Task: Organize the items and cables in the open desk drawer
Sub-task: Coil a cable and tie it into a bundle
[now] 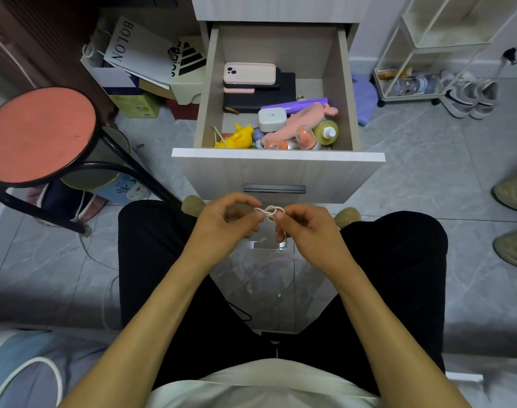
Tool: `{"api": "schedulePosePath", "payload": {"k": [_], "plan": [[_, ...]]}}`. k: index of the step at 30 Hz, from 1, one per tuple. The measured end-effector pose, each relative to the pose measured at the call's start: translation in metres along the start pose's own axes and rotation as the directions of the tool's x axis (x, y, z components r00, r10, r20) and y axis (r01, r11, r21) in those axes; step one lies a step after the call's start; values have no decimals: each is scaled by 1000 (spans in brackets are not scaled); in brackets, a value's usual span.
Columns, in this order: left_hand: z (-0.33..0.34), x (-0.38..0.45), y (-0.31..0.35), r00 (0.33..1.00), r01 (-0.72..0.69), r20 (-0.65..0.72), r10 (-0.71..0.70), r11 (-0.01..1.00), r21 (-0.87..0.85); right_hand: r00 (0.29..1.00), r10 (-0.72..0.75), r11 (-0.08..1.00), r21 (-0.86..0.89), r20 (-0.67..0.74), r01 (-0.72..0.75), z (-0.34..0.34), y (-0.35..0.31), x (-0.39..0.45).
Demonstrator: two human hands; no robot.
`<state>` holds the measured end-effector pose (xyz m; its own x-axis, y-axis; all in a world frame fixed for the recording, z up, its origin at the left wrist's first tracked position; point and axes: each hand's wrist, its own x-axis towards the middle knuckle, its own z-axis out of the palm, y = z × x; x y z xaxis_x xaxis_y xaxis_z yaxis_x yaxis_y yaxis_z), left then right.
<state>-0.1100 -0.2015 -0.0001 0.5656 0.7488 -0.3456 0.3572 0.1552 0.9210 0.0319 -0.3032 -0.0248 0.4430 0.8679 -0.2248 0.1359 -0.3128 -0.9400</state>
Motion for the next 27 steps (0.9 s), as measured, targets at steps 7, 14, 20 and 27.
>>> {"api": "schedulePosePath", "payload": {"k": [7,14,20,27], "plan": [[-1,3,-6,923,-349,42,383,784,513,997,48,999,21,53,-49,-3,-4,0],[-5,2,5,953,-238,-75,294,878,414,991,-89,995,-41,101,93,-6,-6,-4],[-5,0,10,976,-172,-64,207,921,348,982,-157,982,-93,109,167,-5,-8,-4],[-3,2,9,993,97,-62,-100,994,-40,996,-83,996,-25,21,84,-4,-10,1]]}}
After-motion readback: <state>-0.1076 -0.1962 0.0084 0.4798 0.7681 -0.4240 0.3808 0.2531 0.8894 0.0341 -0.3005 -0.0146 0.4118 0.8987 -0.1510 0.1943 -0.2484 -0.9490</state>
